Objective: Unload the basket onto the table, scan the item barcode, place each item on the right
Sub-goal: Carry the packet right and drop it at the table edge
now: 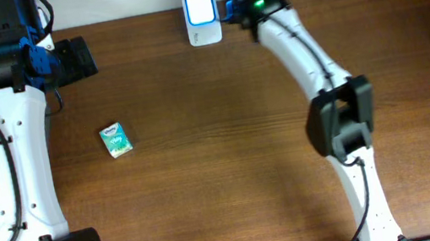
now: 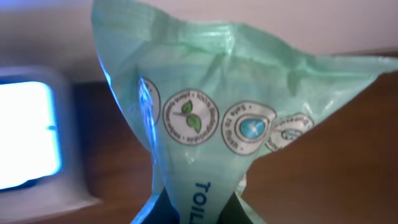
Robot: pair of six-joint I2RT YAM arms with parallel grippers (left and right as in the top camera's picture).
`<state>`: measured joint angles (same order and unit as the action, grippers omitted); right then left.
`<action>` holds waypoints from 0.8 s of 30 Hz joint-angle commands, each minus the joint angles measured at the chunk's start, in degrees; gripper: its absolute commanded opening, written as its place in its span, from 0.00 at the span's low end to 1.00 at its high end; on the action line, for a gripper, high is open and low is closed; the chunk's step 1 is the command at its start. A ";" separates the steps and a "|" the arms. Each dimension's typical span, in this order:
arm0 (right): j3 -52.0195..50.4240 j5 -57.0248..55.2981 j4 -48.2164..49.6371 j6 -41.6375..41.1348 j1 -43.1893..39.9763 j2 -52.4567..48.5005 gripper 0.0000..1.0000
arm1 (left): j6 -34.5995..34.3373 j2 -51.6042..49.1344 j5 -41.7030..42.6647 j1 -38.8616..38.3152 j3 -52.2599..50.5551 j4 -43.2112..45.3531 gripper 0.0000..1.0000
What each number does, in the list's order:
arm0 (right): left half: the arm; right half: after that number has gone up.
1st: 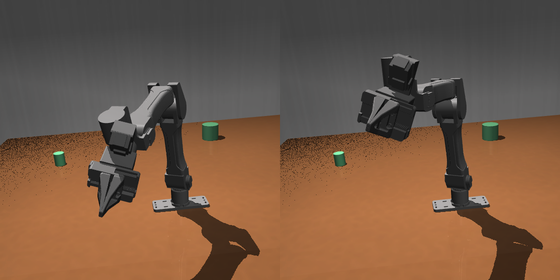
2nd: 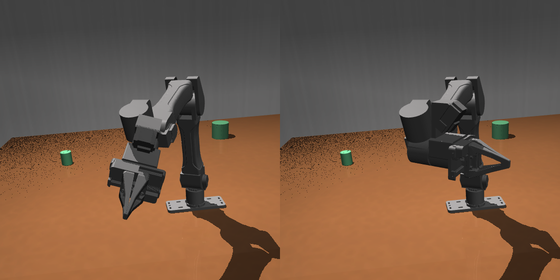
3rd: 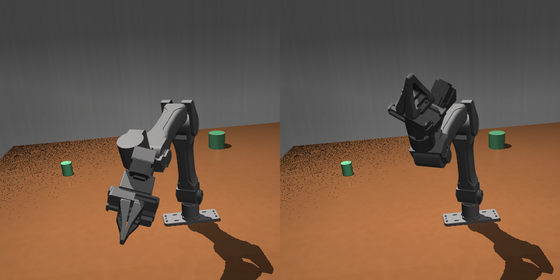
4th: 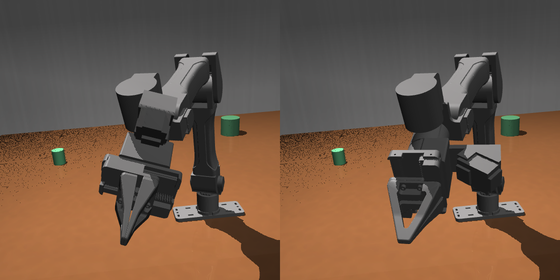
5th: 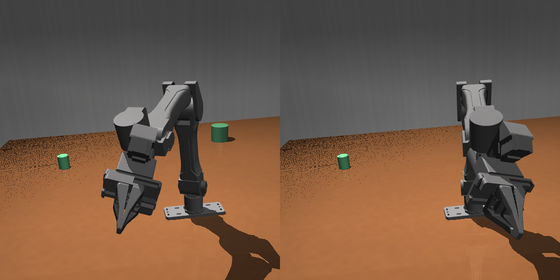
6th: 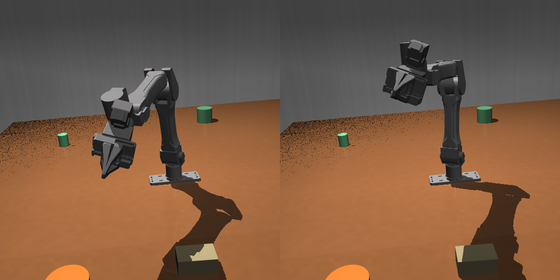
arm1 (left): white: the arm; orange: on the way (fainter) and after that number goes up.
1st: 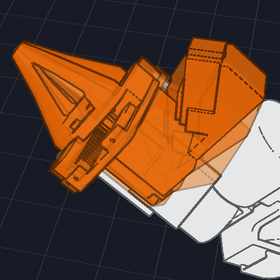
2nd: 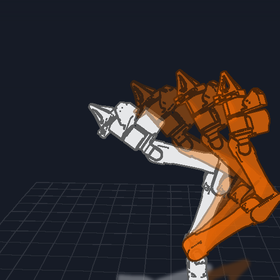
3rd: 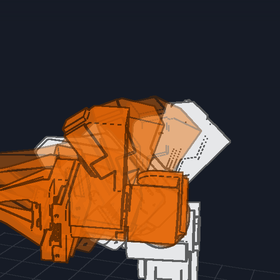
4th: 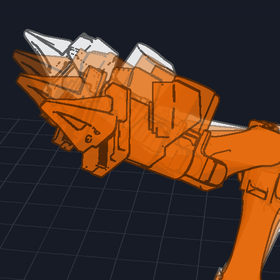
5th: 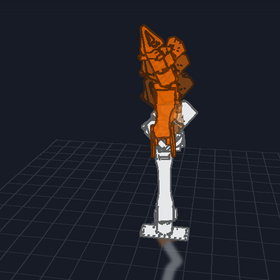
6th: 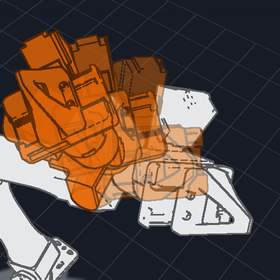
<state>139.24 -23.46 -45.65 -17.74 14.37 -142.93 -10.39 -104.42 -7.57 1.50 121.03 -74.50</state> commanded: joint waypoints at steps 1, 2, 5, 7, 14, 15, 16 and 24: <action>0.59 -8.94 -8.59 -4.46 -9.92 6.34 0.04 | -0.68 0.13 -0.39 -0.22 0.83 -0.13 0.99; 0.59 -8.94 -13.68 -4.48 -13.42 6.32 0.04 | -0.68 0.13 -0.39 -0.22 0.83 -0.13 0.99; 0.59 -8.35 -24.65 -7.80 -21.88 6.19 0.04 | -0.68 0.13 -0.39 -0.22 0.83 -0.13 0.99; 0.59 -8.28 -31.91 -9.64 -29.40 6.19 0.04 | -0.68 0.13 -0.39 -0.22 0.83 -0.13 0.99; 0.55 -5.05 -37.77 -20.72 -41.55 6.14 0.04 | -0.68 0.13 -0.39 -0.22 0.83 -0.13 0.99; 0.55 -5.03 -38.36 -21.00 -43.23 6.05 0.04 | -0.68 0.13 -0.39 -0.22 0.83 -0.13 0.99; 0.52 -5.03 -39.34 -22.45 -45.16 5.77 0.04 | -0.68 0.13 -0.39 -0.22 0.83 -0.13 0.99; -3.30 -5.01 -40.26 -26.27 -53.02 5.51 0.21 | -0.68 0.13 -0.39 -0.22 0.83 -0.13 0.99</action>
<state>136.66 -27.99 -85.95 -42.57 -37.74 -139.00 -10.37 -104.49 -7.57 1.50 121.05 -74.52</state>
